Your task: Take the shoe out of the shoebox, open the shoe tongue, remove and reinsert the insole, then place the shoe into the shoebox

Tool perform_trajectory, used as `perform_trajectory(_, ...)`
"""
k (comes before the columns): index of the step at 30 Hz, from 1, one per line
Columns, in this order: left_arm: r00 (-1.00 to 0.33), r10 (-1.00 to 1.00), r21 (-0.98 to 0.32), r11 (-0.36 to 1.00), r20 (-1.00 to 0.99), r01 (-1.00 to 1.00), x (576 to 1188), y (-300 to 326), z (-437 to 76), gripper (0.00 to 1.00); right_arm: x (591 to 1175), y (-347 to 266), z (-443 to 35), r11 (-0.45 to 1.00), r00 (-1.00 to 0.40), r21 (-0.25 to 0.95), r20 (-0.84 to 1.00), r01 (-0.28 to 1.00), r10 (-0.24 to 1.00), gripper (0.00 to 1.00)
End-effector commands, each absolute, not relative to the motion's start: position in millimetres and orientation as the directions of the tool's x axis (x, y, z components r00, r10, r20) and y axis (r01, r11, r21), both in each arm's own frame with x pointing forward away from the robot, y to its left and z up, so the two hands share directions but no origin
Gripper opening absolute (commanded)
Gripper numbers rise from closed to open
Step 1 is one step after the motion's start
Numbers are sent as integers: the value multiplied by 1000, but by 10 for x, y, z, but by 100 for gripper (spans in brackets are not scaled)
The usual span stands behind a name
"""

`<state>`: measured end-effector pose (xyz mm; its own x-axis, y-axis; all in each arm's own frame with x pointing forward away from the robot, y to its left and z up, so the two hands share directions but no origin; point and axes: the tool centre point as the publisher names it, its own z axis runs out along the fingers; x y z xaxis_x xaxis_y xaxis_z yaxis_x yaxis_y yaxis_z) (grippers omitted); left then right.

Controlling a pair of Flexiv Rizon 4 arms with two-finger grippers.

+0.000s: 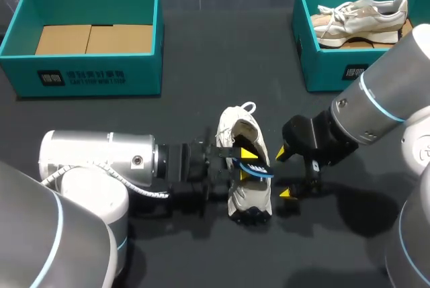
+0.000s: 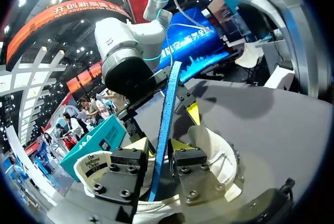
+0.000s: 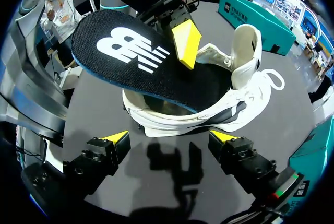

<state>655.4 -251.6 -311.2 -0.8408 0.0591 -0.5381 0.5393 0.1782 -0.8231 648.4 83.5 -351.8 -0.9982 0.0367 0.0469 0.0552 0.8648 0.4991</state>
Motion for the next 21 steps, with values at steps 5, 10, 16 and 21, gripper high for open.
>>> perform_trajectory(5, -819, 97, -797, 191, -566, 573, 6558, -2613, -3198, 0, 6471, 839, -3522, 865, -998, 498, 44, 56, 39, 100)
perform_trajectory(10, -794, 95, -768, 205, -601, 606, 6667, -2613, -3321, 0, 6471, 839, -3522, 865, -998, 498, 44, 56, 39, 100)
perform_trajectory(16, -773, 87, -741, 233, -628, 629, 6874, -2615, -3472, 0, 6471, 839, -3522, 865, -998, 498, 44, 56, 39, 100)
perform_trajectory(21, -778, 74, -744, 248, -624, 620, 6979, -2603, -3495, 0, 6471, 839, -3522, 865, -998, 498, 44, 56, 39, 100)
